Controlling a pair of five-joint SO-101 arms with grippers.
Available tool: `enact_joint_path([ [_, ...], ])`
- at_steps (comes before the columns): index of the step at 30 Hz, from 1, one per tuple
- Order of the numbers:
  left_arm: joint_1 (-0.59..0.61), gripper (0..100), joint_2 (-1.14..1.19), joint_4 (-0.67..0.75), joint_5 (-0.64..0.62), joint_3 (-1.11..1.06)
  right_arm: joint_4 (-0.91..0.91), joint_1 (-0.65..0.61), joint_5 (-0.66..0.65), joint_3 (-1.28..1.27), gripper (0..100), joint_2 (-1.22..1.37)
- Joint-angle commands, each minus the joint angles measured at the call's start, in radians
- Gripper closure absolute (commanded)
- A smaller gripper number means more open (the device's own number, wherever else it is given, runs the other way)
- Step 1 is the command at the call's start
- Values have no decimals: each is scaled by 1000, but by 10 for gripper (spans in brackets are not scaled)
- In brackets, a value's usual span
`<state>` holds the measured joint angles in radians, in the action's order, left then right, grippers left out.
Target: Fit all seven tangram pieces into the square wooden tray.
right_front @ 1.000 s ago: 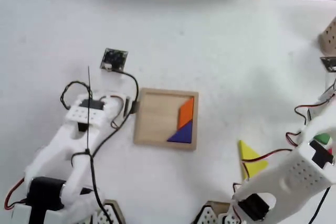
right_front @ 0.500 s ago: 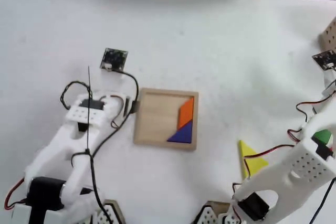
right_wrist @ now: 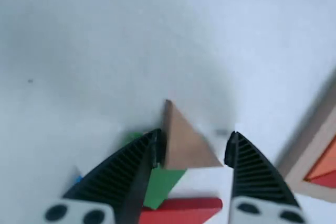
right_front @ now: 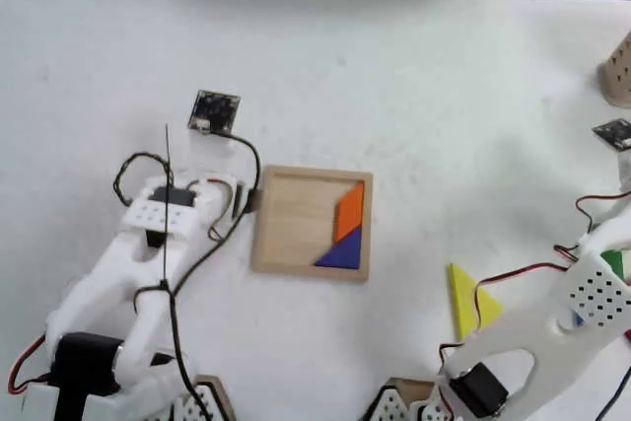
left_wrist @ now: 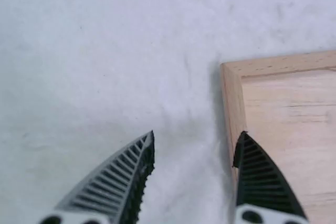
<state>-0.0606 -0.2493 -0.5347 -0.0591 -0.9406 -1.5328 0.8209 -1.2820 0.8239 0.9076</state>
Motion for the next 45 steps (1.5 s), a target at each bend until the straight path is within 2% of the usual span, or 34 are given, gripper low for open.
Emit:
enact_joint_path([
  [1,4,745,-36,28,34,6,-61,19,-21,78,800,-4],
  [6,4,745,-36,28,34,6,-65,15,-15,81,805,50],
  [13,7,745,-36,28,34,6,-65,16,-14,87,958,93],
  [17,5,745,-36,28,34,6,-79,19,-14,89,964,91],
  [22,4,745,-36,28,34,6,-188,10,-8,173,975,91],
  [25,5,745,-36,28,34,6,-185,18,66,239,981,91],
  [28,5,745,-36,28,34,6,-189,31,72,265,981,87],
  [40,4,745,-36,28,34,6,-186,91,84,150,978,-33],
  [45,4,745,-36,26,34,5,-186,104,23,132,976,1],
])
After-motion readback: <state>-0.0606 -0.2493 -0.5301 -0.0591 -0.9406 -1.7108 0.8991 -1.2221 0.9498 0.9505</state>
